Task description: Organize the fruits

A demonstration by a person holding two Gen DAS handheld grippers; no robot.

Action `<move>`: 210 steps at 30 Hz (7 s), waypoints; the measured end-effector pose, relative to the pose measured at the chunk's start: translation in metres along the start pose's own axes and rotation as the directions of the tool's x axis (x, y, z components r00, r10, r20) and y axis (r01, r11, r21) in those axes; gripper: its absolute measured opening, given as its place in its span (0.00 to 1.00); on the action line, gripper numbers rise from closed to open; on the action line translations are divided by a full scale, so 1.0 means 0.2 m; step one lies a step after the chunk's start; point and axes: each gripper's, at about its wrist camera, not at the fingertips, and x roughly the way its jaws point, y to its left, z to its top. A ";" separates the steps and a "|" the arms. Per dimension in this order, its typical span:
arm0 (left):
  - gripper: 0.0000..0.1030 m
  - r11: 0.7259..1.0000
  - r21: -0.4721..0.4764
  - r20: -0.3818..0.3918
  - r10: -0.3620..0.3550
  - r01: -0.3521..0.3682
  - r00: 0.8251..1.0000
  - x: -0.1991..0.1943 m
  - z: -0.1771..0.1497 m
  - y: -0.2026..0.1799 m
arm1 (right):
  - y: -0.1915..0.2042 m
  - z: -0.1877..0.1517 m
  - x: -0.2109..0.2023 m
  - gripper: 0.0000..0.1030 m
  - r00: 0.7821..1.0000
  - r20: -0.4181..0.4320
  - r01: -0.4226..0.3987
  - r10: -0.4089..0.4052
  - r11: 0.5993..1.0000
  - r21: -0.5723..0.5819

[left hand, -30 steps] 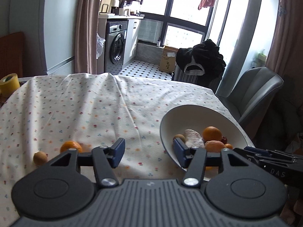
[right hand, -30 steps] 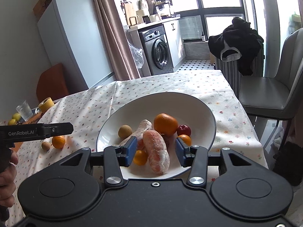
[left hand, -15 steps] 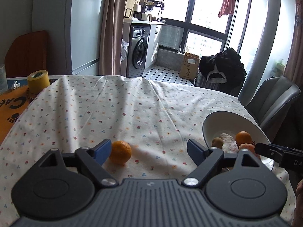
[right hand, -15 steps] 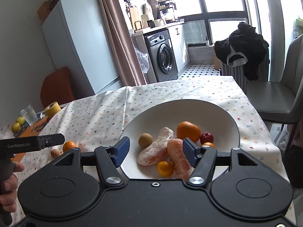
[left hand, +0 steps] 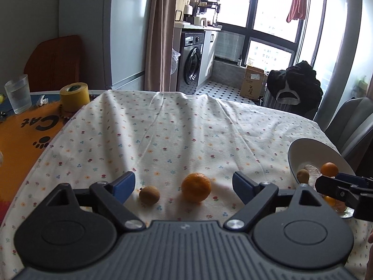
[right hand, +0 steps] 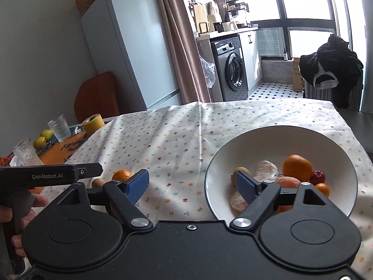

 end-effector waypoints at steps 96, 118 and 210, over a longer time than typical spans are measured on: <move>0.22 0.994 -0.032 0.028 -0.103 0.104 0.994 -0.05 0.06 -0.14 | -0.01 0.11 0.03 0.34 0.998 -0.062 -0.022 0.017 0.997 -0.070; 0.22 0.978 0.053 0.020 -0.201 0.200 0.979 0.01 0.08 -0.48 | -0.38 0.10 -0.15 0.34 0.995 0.015 0.098 -0.098 0.994 0.041; 0.96 0.999 0.038 0.116 -0.020 0.016 0.993 -0.45 0.08 -0.15 | -0.12 0.09 -0.42 1.00 0.992 0.118 0.046 -0.051 0.998 0.044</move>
